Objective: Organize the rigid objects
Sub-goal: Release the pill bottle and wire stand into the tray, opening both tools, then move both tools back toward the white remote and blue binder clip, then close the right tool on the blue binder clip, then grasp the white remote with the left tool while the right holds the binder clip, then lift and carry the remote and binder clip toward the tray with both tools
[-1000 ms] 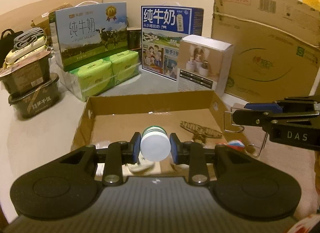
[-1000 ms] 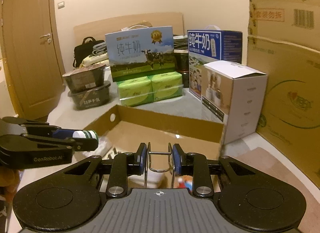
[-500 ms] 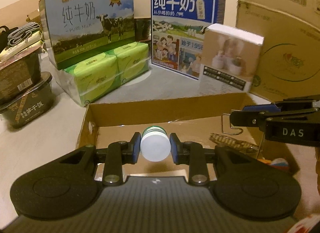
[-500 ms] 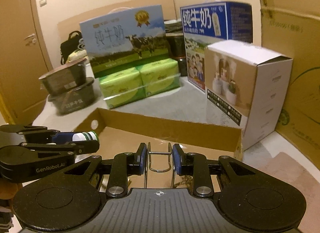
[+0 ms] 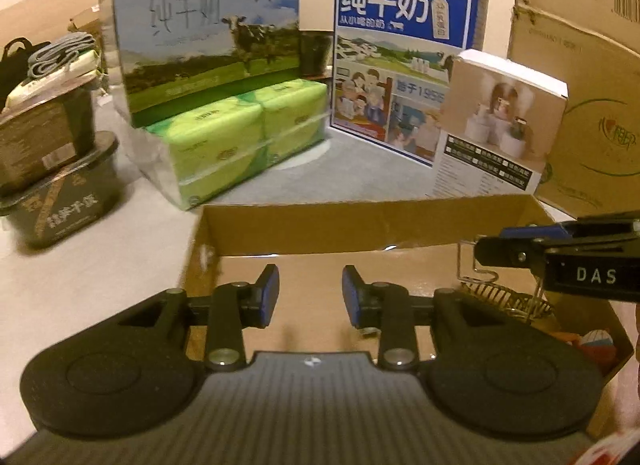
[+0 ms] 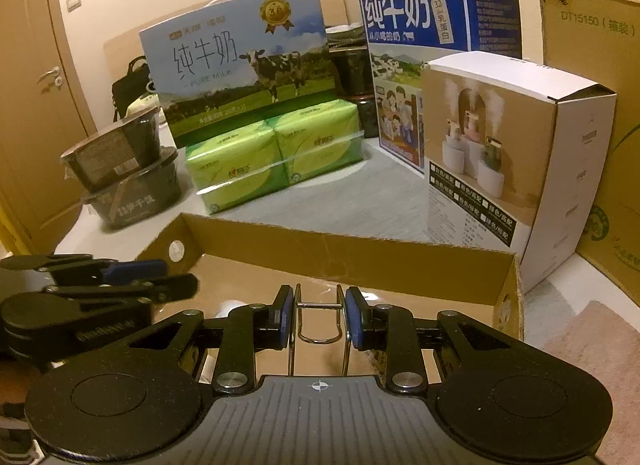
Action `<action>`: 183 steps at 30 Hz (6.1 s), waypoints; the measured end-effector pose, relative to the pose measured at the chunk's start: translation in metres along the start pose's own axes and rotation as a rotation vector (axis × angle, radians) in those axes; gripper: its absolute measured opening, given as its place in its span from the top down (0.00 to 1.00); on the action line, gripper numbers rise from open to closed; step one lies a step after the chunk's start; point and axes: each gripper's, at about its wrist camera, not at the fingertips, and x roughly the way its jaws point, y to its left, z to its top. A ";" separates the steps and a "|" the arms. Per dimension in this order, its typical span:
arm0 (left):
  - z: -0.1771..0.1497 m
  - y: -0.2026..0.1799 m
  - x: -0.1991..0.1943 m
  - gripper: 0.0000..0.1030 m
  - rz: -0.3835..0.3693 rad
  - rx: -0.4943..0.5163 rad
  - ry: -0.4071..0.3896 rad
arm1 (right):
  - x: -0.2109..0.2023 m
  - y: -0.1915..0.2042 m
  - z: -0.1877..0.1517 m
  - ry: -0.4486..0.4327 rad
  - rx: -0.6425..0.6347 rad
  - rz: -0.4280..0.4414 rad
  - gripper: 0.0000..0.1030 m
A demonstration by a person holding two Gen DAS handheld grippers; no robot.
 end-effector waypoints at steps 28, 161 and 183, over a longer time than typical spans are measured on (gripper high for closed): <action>-0.024 0.002 -0.069 0.17 0.043 -0.072 -0.037 | -0.060 0.001 -0.007 -0.118 0.079 -0.016 0.29; -0.147 -0.127 -0.095 0.61 -0.387 0.382 0.287 | -0.170 0.003 -0.209 0.082 0.000 -0.184 0.61; -0.165 -0.139 -0.098 0.66 -0.343 0.365 0.104 | -0.167 0.002 -0.211 0.072 0.023 -0.182 0.61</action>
